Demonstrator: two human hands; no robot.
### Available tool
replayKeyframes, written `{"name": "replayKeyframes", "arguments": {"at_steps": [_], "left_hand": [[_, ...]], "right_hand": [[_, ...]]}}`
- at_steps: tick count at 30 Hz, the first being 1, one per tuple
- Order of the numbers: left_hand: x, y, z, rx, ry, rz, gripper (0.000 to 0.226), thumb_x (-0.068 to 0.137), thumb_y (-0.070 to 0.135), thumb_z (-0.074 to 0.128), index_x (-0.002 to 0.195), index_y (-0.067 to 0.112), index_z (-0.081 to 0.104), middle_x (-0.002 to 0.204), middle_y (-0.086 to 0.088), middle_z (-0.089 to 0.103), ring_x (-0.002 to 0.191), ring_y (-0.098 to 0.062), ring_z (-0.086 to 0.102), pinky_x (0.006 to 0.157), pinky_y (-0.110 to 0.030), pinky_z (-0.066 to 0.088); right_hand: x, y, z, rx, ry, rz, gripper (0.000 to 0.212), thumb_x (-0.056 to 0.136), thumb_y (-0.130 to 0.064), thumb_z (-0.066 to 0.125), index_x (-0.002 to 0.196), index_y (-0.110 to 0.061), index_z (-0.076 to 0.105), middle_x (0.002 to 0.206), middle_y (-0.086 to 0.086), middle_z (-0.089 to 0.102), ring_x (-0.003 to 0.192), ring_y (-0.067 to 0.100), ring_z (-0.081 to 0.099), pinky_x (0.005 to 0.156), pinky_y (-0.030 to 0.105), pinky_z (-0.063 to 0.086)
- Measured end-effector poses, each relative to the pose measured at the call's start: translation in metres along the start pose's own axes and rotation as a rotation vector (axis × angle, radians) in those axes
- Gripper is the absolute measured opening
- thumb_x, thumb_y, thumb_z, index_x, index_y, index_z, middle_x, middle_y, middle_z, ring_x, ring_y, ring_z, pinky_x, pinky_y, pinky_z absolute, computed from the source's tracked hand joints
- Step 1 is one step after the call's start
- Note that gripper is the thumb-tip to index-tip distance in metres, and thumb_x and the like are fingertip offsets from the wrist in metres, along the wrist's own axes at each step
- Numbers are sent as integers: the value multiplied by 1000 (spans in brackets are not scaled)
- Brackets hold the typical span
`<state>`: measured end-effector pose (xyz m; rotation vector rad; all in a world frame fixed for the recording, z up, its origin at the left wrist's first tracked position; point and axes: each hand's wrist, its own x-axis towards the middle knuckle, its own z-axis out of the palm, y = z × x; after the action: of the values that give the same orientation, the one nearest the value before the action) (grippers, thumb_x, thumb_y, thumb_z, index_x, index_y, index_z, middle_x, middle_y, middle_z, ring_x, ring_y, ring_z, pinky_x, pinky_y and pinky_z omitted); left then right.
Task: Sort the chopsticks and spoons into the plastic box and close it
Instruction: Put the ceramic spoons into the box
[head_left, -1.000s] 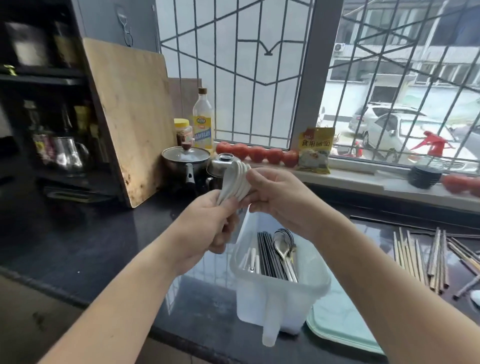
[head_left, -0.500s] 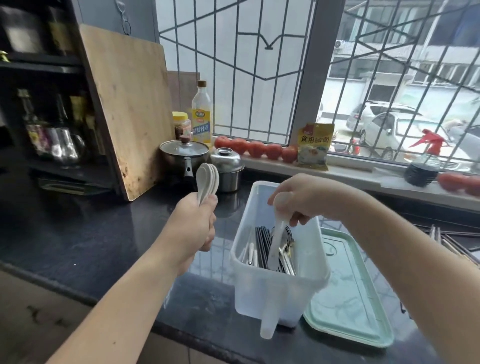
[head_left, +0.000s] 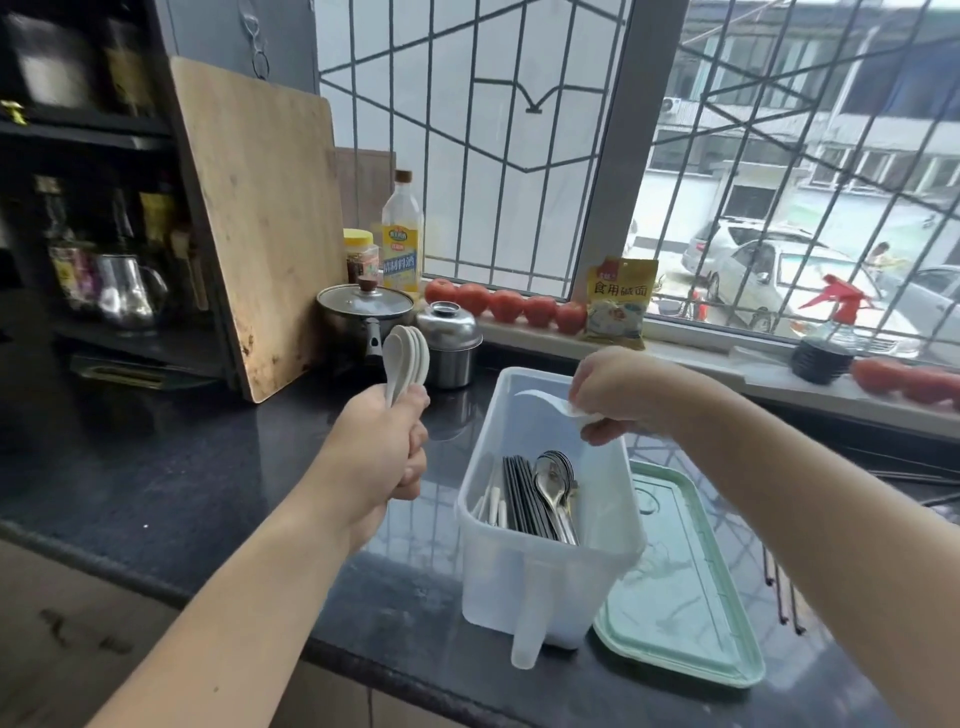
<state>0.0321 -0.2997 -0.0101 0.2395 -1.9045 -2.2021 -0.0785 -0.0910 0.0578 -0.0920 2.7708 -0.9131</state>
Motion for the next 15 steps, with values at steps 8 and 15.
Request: {"name": "replayKeyframes", "arguments": {"at_steps": [8, 15], "left_hand": [[-10, 11, 12, 5, -44, 3, 29, 111, 27, 43, 121, 1, 50, 57, 3, 39, 45, -12, 26, 40, -24, 21], [-13, 7, 9, 36, -72, -32, 24, 111, 27, 44, 114, 4, 51, 58, 1, 39, 44, -13, 26, 38, -24, 23]], "right_hand": [[-13, 5, 51, 275, -376, 107, 13, 96, 6, 59, 108, 10, 59, 95, 22, 63, 57, 22, 72, 58, 31, 62], [8, 13, 96, -143, -495, 162, 19, 98, 1, 57, 80, -7, 56, 77, 4, 55, 69, 12, 57, 59, 15, 54]]}}
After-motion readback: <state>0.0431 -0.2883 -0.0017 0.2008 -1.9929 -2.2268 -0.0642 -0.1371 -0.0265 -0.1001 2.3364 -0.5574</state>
